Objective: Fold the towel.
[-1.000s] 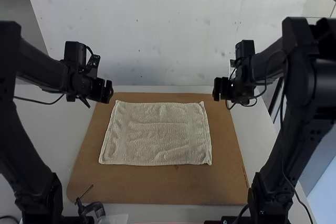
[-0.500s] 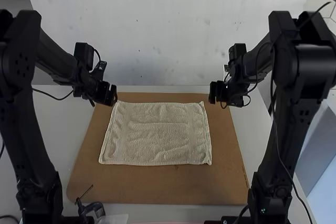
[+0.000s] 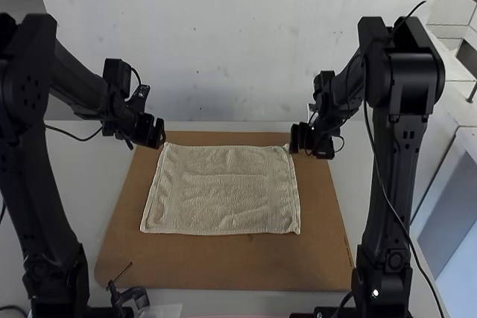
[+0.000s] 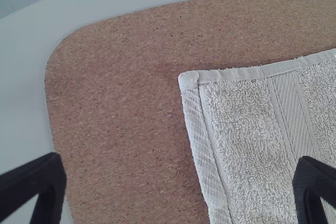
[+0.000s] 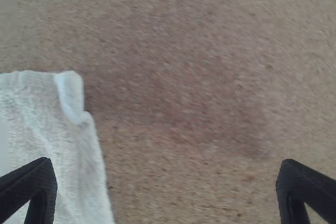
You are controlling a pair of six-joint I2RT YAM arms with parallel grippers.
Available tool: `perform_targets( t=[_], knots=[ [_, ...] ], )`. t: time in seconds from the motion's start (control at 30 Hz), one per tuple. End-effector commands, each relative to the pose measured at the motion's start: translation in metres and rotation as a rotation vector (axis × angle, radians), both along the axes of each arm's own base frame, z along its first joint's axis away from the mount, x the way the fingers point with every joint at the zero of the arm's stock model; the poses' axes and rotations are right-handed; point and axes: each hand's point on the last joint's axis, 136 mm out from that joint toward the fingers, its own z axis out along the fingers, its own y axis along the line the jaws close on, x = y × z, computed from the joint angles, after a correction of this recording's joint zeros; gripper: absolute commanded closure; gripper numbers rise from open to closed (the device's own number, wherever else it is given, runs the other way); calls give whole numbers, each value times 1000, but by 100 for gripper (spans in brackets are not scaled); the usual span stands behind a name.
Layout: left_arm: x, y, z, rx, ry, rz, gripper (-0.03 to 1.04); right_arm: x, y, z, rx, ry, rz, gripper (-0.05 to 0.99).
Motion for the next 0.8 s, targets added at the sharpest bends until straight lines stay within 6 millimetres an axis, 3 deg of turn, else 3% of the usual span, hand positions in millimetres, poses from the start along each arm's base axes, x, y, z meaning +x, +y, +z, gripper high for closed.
perform_targets(
  t=[0.0,0.23,0.43,0.6,0.77],
  knots=[
    [7,-2,-2,-12,0,-14,4,11,26,15,75,-27,25,3],
    [7,-3,-4,-13,3,-18,4,14,48,26,114,-30,45,7],
    [7,-2,-2,-23,0,-19,4,5,66,2,-18,32,133,7],
    [7,-1,-4,-17,2,-26,4,11,61,0,-92,26,131,7],
    [6,1,-6,-13,7,-26,4,21,43,3,-142,5,89,7]
  ],
)
